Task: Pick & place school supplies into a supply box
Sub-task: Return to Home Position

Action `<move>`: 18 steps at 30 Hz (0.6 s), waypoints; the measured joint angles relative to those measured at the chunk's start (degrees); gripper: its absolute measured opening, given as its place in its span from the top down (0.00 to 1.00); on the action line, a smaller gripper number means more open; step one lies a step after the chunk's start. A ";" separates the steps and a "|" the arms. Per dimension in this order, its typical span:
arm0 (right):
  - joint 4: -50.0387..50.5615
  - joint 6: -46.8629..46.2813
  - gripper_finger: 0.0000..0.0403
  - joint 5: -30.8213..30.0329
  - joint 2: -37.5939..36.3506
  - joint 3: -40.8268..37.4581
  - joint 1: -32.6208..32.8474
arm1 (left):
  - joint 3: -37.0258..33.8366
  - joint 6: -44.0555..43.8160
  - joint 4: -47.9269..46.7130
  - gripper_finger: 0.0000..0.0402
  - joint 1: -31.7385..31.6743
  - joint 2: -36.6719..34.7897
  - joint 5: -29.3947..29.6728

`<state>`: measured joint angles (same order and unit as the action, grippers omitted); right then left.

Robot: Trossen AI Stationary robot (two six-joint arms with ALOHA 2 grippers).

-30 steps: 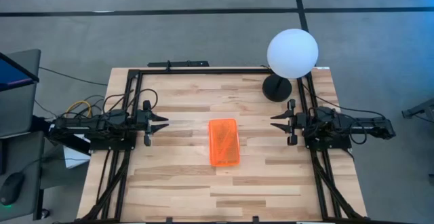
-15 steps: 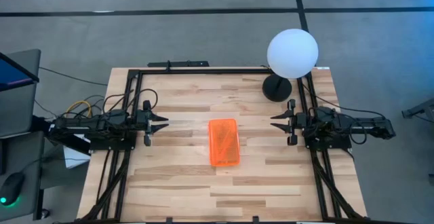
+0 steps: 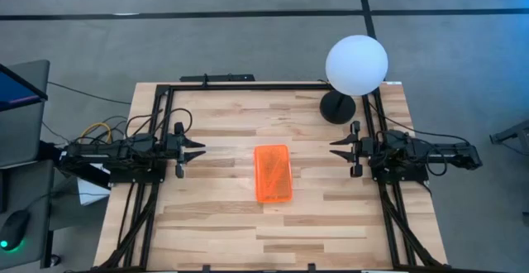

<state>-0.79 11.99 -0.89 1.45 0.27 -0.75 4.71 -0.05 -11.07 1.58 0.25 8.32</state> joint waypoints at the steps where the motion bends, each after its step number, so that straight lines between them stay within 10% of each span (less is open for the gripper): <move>1: 0.00 0.00 0.75 0.01 0.00 0.00 0.00 | 0.00 0.03 0.00 0.77 0.00 0.00 0.00; 18: 0.01 0.00 0.75 0.00 0.00 0.00 0.00 | -0.04 0.42 0.01 0.77 0.00 0.01 0.00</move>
<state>-0.78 11.99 -0.89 1.45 0.27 -0.75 4.67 0.37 -11.06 1.58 0.26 8.32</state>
